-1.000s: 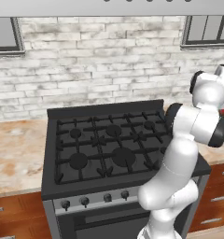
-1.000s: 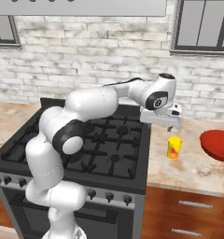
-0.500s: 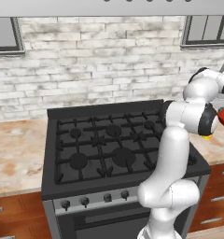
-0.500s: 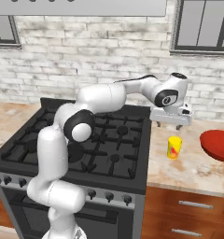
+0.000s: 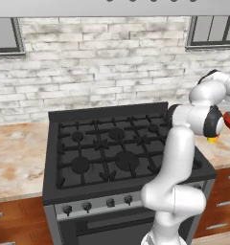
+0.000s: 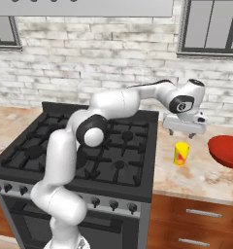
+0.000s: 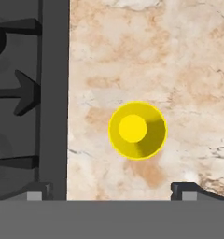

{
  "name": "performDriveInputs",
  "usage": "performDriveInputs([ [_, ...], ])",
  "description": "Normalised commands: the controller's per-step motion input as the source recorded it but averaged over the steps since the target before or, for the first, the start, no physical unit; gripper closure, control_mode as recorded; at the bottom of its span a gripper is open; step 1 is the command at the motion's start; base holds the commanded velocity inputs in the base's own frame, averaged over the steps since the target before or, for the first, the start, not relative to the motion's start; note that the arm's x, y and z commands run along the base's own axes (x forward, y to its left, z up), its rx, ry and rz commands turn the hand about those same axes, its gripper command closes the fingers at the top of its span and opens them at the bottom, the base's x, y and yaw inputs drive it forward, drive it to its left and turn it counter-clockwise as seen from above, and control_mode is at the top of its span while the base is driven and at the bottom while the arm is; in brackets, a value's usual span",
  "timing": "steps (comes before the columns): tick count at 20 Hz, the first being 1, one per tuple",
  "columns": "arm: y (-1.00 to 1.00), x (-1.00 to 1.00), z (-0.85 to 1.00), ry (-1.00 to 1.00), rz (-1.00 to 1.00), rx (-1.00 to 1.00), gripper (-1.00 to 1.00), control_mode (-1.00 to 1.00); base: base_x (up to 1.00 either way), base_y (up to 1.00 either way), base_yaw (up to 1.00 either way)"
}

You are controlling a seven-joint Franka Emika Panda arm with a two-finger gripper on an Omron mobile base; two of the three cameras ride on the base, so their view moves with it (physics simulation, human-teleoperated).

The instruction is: Pick the cup and bowl from the counter and place them on the counter next to the sink.

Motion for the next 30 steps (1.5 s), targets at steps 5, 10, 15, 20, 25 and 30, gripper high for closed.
performDriveInputs([
  [5, 0.01, 0.12, -0.21, 0.0, 0.04, 0.0, -1.0, -1.0, 0.0, 0.0, 0.0],
  [10, 0.03, 0.2, -0.24, 0.0, 0.04, 0.0, -1.0, -1.0, 0.0, 0.0, 0.0],
  [15, 0.01, 0.16, -0.25, 0.0, 0.01, -0.02, -1.0, -1.0, 0.0, 0.0, 0.0],
  [20, 0.01, 0.17, -0.24, 0.01, 0.0, -0.04, -1.0, -1.0, 0.0, 0.0, 0.0],
  [25, 0.06, 0.01, -0.02, 0.01, 0.0, -0.01, -1.0, -1.0, 0.0, 0.0, 0.0],
  [30, 0.11, -0.06, -0.05, 0.0, 0.0, 0.0, -1.0, -1.0, 0.0, 0.0, 0.0],
])
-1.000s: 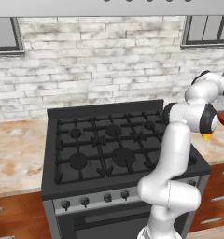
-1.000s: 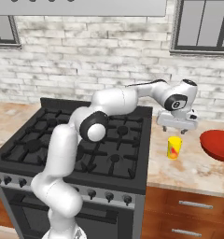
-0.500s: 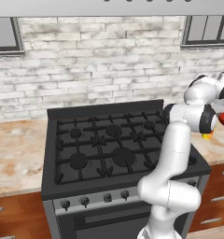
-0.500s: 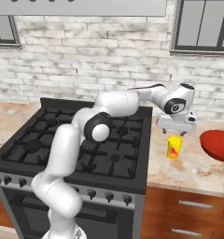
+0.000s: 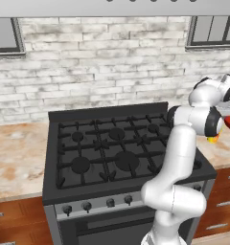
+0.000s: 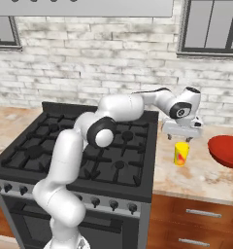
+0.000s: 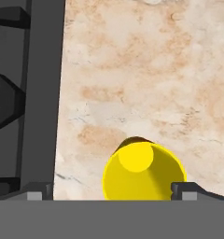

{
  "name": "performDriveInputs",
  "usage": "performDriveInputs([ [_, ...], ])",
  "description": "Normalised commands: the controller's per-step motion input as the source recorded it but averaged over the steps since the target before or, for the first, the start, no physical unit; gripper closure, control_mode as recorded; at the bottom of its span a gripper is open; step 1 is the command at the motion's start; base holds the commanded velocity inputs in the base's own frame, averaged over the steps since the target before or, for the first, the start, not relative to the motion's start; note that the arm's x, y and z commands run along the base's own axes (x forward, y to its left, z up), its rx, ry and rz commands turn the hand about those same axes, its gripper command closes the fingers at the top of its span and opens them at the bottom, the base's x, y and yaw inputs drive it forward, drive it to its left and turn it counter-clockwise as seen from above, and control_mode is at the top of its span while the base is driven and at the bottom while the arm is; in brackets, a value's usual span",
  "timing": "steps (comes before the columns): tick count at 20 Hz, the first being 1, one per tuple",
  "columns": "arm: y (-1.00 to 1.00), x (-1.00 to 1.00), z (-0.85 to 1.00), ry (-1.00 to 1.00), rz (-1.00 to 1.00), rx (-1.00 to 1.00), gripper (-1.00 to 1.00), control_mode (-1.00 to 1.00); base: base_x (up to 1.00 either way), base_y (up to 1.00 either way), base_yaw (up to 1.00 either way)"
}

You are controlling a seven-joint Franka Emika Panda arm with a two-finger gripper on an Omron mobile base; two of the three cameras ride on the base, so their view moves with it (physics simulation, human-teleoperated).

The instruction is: Pick the cup and bowl from the counter and place them on the counter next to the sink.

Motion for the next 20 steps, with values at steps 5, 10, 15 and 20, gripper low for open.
performDriveInputs([
  [5, 0.15, -0.28, 0.0, 0.0, 0.0, 0.0, -1.0, -1.0, 0.0, 0.0, 0.0],
  [10, 0.09, -0.35, -0.05, 0.0, 0.0, 0.0, -1.0, -1.0, 0.0, 0.0, 0.0],
  [15, 0.22, -0.16, -0.21, 0.0, 0.0, 0.0, -1.0, -1.0, 0.0, 0.0, 0.0],
  [20, 0.38, 0.0, -0.03, 0.0, 0.0, -0.03, -1.0, -1.0, 0.0, 0.0, 0.0],
])
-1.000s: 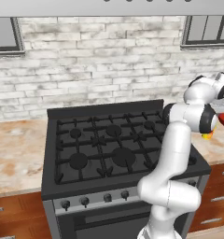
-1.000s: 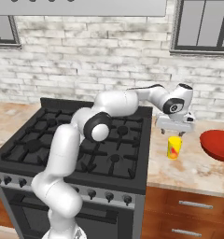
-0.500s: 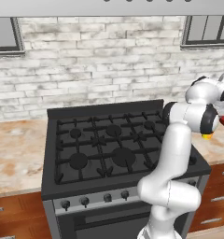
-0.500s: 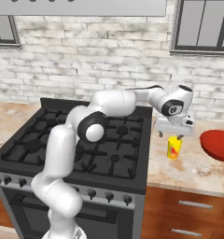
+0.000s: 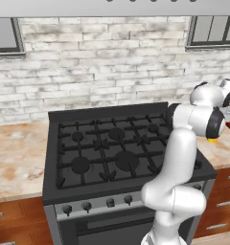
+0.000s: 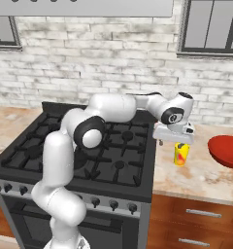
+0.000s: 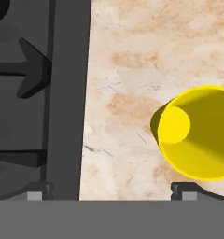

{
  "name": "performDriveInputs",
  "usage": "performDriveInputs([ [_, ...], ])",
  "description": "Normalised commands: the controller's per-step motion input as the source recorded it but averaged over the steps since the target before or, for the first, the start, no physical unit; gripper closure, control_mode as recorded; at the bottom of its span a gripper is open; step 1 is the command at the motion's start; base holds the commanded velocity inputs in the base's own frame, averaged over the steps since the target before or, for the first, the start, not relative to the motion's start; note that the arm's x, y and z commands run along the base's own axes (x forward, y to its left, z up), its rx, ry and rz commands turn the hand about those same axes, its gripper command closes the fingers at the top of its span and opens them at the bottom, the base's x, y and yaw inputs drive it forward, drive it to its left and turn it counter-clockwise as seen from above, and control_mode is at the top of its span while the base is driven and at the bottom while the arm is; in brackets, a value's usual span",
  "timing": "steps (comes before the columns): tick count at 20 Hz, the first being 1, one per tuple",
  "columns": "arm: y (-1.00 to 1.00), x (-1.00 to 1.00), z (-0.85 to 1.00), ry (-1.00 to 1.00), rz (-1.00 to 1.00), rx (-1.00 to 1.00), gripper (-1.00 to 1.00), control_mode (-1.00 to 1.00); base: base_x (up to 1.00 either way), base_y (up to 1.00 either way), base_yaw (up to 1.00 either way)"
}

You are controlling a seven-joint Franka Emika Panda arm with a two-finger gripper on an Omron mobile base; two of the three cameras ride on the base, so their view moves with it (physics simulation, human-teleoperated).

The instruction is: Pick the cup and bowl from the counter and place them on the counter next to the sink.

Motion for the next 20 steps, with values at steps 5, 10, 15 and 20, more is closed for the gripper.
performDriveInputs([
  [5, 0.16, 0.0, 0.06, 0.0, 0.0, -0.09, -1.0, -1.0, 0.0, 0.0, 0.0],
  [10, 0.05, 0.0, 0.0, 0.0, 0.0, -0.1, -1.0, -1.0, 0.0, 0.0, 0.0],
  [15, -0.04, 0.02, 0.0, 0.0, 0.0, -0.01, -1.0, -1.0, 0.0, 0.0, 0.0],
  [20, -0.12, 0.27, 0.0, 0.0, 0.0, 0.0, -1.0, -1.0, 0.0, 0.0, 0.0],
])
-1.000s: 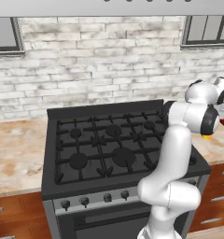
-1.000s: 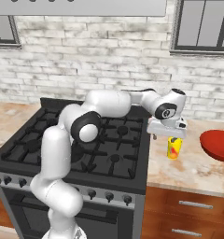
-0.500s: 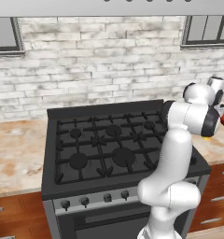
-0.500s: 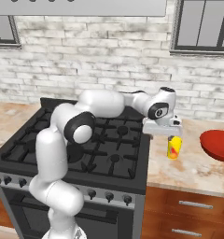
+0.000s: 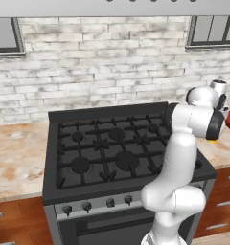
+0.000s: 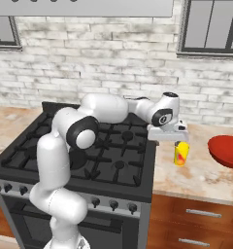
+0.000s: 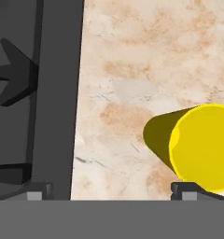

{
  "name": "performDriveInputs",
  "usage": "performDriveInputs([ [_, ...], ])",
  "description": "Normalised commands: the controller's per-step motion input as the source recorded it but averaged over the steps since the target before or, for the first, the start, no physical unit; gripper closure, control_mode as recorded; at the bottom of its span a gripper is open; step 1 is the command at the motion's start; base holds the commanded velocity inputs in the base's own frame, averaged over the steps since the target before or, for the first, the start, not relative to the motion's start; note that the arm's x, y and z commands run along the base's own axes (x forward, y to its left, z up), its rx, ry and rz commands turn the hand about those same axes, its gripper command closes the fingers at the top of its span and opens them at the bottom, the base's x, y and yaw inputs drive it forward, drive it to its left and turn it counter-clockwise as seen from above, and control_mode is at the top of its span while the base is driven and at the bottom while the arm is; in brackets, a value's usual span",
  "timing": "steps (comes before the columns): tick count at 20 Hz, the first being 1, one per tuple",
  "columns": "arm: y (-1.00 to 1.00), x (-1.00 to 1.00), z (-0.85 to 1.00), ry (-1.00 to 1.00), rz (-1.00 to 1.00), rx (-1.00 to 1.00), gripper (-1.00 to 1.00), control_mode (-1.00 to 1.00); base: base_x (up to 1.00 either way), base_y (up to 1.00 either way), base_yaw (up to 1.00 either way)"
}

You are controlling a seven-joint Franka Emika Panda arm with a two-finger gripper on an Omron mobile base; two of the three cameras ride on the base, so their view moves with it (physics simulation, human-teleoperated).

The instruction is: Pick the cup and bowl from the counter and place them on the counter next to the sink.

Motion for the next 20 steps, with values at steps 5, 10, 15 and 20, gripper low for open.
performDriveInputs([
  [5, -0.2, 0.14, 0.15, 0.0, 0.0, 0.0, -1.0, -1.0, 0.0, 0.0, 0.0],
  [10, -0.3, -0.03, 0.09, 0.0, 0.0, 0.0, -1.0, -1.0, 0.0, 0.0, 0.0],
  [15, -0.11, -0.05, -0.02, 0.0, 0.0, 0.01, -1.0, -1.0, 0.0, 0.0, 0.0],
  [20, 0.0, 0.01, -0.11, 0.0, 0.0, 0.0, -1.0, -1.0, 0.0, 0.0, 0.0],
])
